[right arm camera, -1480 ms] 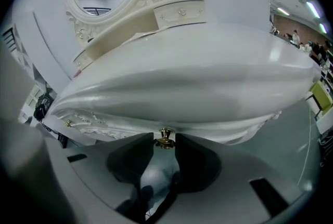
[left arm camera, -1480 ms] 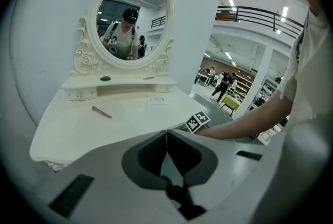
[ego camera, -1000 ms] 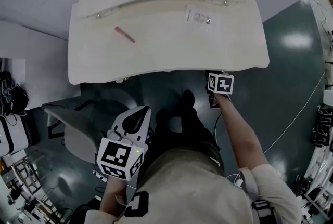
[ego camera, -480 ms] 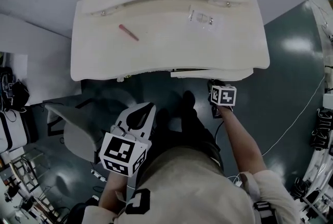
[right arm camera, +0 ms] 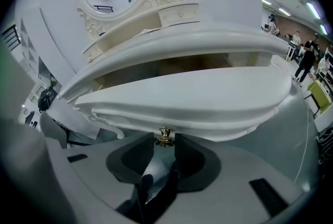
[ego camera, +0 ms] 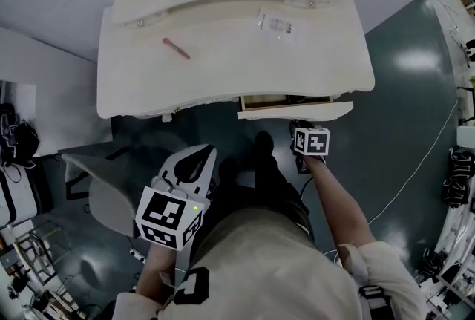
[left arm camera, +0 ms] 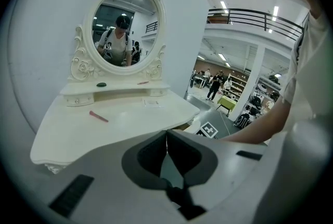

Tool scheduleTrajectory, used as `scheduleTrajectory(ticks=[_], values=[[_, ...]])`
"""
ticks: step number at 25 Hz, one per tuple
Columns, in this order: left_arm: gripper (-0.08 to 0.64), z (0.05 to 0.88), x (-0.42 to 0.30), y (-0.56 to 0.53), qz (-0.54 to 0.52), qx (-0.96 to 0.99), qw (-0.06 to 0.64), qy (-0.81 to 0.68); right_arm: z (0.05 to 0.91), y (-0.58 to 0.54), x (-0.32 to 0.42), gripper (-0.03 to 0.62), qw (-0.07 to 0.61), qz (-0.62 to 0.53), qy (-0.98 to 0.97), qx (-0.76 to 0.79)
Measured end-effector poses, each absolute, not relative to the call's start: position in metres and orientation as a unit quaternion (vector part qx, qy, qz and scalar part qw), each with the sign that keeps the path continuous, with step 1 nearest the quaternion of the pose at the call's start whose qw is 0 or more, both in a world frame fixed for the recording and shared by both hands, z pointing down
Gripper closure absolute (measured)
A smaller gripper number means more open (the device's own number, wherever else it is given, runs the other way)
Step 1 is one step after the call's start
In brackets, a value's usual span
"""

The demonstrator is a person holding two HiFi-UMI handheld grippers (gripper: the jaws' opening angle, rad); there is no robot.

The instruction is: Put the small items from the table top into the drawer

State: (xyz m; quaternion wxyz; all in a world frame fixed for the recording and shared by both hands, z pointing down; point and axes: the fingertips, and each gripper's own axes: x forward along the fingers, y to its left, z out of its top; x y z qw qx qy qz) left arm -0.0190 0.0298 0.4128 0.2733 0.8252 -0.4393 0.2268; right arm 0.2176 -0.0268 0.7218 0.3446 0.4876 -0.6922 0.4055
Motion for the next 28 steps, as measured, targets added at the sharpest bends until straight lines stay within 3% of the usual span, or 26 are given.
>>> scheduleTrajectory(ticks=[28], values=[[0.503, 0.409, -0.076, 0.043, 0.216, 0.833, 0.257, -0.440, 0.719, 0.040, 0.229, 0.454, 0.369, 0.403, -0.657, 0.519]])
